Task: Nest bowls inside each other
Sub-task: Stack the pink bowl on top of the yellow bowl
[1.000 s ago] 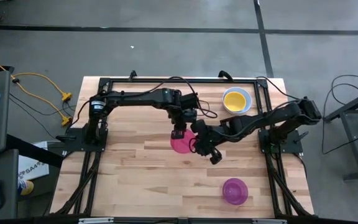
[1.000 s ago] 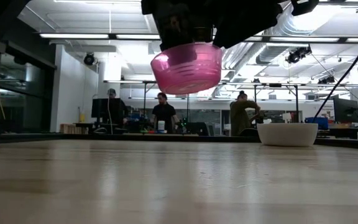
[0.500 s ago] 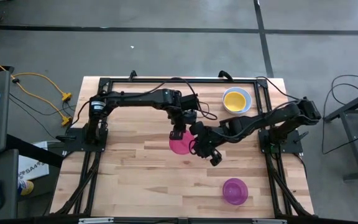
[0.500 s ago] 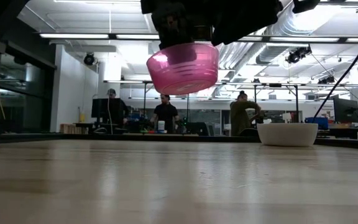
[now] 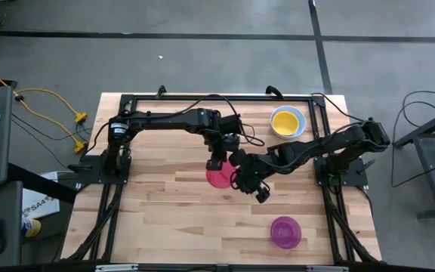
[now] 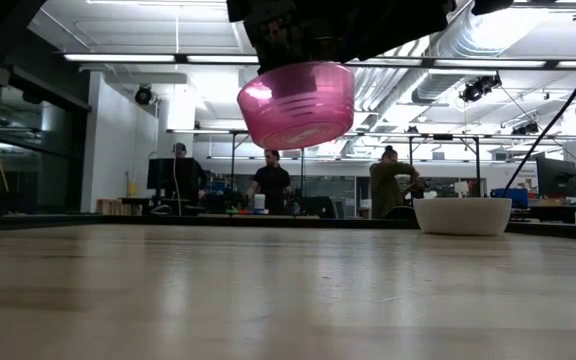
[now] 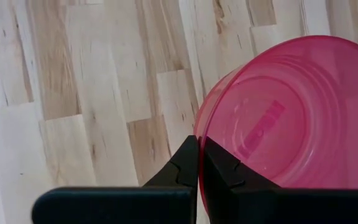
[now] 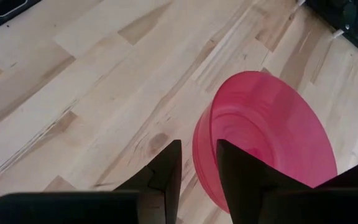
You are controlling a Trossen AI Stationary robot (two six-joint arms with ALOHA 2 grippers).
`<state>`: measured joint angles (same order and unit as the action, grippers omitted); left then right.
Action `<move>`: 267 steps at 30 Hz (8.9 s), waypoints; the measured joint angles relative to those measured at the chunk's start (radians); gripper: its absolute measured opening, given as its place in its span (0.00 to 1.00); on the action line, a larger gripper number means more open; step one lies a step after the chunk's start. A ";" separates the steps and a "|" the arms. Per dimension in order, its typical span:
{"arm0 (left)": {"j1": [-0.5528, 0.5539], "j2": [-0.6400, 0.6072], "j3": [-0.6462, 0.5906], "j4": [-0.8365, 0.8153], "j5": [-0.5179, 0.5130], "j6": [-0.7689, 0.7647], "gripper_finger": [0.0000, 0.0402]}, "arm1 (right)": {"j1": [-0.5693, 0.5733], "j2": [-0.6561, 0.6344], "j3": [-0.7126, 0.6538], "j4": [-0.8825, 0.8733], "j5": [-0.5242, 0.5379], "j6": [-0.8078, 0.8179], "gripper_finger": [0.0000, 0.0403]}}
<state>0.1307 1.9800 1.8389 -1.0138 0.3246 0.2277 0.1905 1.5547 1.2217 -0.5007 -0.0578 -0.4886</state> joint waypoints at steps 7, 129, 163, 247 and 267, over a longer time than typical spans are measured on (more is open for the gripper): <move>0.000 0.000 0.000 -0.024 0.003 -0.058 0.00 | -0.001 0.000 0.000 -0.001 0.003 -0.003 0.23; -0.040 -0.002 0.067 -0.122 0.053 0.165 0.00 | 0.104 0.027 0.005 -0.001 0.187 -0.010 0.23; 0.062 0.060 0.168 -0.194 -0.267 -0.393 0.00 | 0.073 0.025 0.051 -0.079 0.328 0.227 0.23; 0.144 0.074 0.065 -0.035 -0.312 -0.789 0.01 | 0.018 0.219 0.125 0.083 0.390 0.515 0.23; 0.086 0.073 0.065 -0.109 -0.243 -0.408 0.01 | 0.146 0.218 0.127 -0.102 0.529 0.567 0.23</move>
<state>0.2167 2.0529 1.9041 -1.1225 0.0819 -0.1804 0.3368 1.7725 1.3487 -0.6025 0.4711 0.0781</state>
